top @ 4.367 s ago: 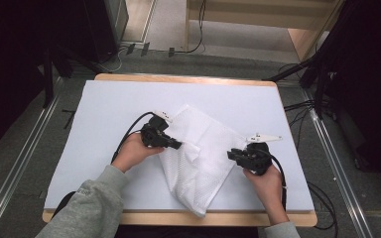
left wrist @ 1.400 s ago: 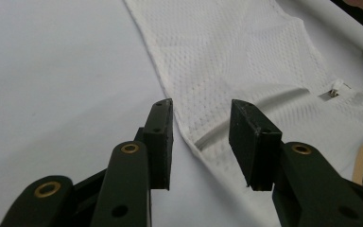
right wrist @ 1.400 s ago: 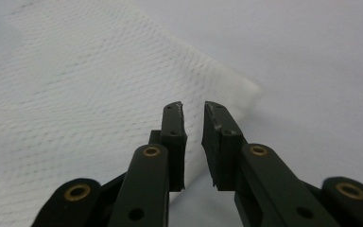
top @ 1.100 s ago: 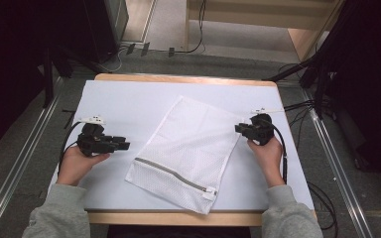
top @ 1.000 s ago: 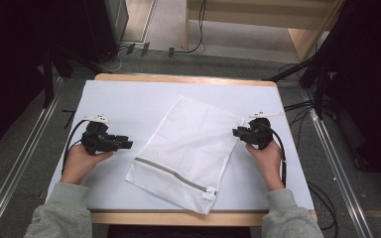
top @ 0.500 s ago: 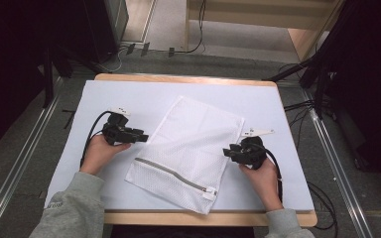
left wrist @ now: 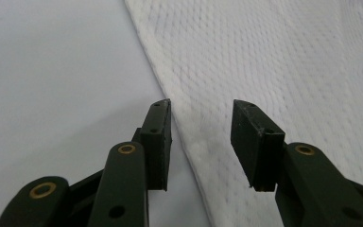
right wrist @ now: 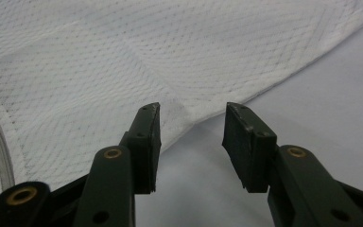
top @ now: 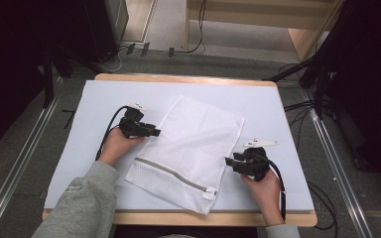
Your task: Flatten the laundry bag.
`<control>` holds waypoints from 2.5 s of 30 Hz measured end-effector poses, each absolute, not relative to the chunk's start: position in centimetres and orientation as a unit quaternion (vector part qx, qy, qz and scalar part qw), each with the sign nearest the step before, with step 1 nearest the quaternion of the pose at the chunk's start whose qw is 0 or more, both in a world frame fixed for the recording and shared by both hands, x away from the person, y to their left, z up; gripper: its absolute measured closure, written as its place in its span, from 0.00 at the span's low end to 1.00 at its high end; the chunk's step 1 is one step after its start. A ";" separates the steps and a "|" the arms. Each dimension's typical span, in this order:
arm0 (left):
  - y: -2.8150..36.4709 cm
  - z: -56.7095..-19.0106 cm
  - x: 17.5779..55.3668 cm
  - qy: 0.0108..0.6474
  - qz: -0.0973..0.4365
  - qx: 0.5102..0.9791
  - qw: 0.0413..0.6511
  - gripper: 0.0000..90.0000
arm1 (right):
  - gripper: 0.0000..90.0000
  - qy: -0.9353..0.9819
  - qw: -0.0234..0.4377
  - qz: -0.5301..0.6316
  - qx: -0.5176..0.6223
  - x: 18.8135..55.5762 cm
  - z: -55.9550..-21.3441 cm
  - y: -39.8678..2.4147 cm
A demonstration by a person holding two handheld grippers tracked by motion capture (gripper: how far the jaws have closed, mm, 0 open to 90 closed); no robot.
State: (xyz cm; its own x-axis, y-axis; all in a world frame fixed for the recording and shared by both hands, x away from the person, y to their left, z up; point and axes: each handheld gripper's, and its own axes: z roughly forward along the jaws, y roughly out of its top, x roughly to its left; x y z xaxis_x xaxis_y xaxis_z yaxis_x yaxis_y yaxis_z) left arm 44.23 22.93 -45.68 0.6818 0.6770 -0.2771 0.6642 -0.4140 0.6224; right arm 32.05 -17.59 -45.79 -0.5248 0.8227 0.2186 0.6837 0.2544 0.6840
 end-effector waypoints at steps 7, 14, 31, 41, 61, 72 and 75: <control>21.7 -45.6 44.5 0.395 0.017 0.847 0.354 0.68 | 0.64 0.793 0.092 0.372 0.474 32.6 -46.3 -17.0; 19.8 -45.3 44.6 0.391 0.023 0.860 0.329 0.74 | 0.63 0.796 0.092 0.368 0.472 33.3 -46.7 -16.5; 20.4 -45.3 44.9 0.417 0.022 0.842 0.341 1.00 | 0.62 0.798 0.091 0.375 0.463 33.9 -46.9 -15.8; 21.8 -45.0 45.1 0.437 0.026 0.829 0.348 1.00 | 0.61 0.796 0.095 0.373 0.467 33.9 -46.8 -15.8; 24.7 -45.1 45.0 0.474 0.028 0.806 0.353 1.00 | 0.83 0.806 0.110 0.363 0.454 34.7 -47.2 -12.8; 25.9 -45.0 44.3 0.486 0.023 0.795 0.362 1.00 | 1.00 0.821 0.092 0.354 0.438 36.3 -46.9 -12.8; 26.2 -45.0 44.1 0.487 0.026 0.795 0.362 1.00 | 1.00 0.822 0.091 0.355 0.435 36.8 -46.7 -13.0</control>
